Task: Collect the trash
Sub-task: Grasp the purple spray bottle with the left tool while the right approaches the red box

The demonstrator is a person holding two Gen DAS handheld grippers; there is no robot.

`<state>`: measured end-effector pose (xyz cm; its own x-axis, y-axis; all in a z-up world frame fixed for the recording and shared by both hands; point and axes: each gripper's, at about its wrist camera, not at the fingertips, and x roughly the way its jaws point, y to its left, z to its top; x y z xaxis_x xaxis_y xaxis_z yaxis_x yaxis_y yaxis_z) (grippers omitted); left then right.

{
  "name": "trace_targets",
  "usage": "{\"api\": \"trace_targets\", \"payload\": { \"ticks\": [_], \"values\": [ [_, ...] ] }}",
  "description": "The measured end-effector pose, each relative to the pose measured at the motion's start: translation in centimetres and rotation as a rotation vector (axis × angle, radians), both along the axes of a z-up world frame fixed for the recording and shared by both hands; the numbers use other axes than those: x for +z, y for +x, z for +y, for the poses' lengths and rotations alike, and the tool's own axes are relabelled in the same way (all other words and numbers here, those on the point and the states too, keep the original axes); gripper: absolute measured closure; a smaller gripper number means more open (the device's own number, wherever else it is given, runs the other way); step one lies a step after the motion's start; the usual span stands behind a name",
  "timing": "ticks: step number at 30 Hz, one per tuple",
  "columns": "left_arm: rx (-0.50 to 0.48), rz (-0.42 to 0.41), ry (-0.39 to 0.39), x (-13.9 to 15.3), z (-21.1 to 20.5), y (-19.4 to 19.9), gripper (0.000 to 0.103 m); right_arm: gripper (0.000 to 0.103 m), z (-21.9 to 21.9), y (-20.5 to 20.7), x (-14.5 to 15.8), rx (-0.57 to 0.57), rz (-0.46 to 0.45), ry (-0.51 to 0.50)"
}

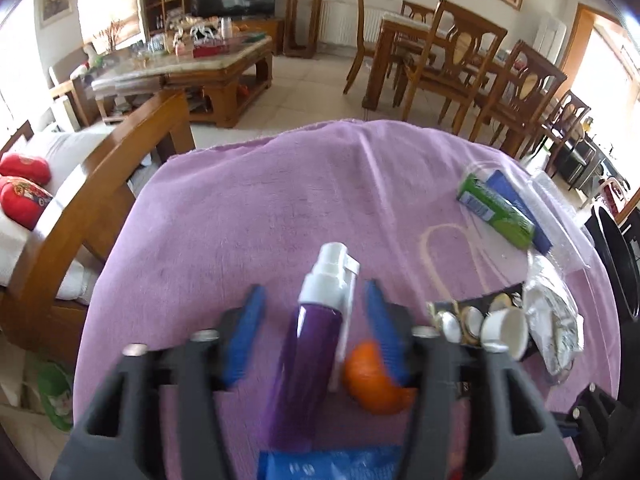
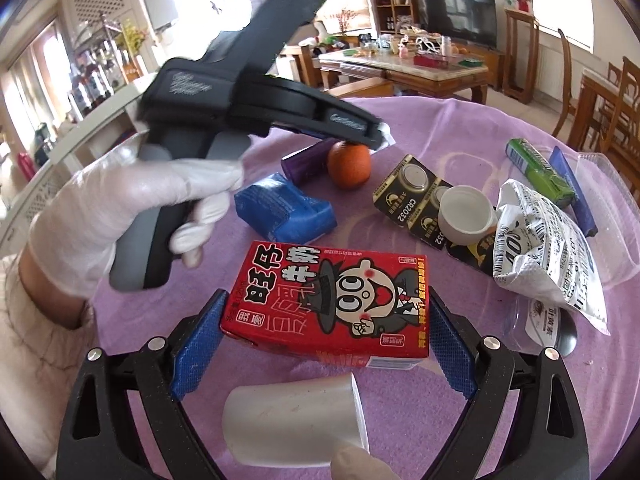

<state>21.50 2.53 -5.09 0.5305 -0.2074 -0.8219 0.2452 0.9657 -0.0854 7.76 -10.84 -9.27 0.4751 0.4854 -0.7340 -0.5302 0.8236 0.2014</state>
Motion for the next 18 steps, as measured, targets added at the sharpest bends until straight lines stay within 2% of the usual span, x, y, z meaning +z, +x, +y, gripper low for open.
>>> {"api": "trace_targets", "payload": {
  "ticks": [3,9,13,18],
  "values": [
    [-0.024,0.001,0.013,-0.1,0.0,0.2,0.04,0.012,-0.6,0.3,0.1,-0.002,0.009,0.025],
    [-0.008,-0.003,-0.019,0.0,1.7,-1.1,0.041,0.012,-1.5,0.5,0.2,-0.003,0.017,0.05],
    [0.014,-0.024,0.003,0.0,2.7,-1.8,0.041,0.012,-1.2,0.4,0.4,0.001,0.015,0.045],
    [0.007,-0.031,-0.001,0.0,1.7,-0.8,0.042,0.012,-1.0,0.2,0.5,0.015,0.004,0.044]
  ]
}}
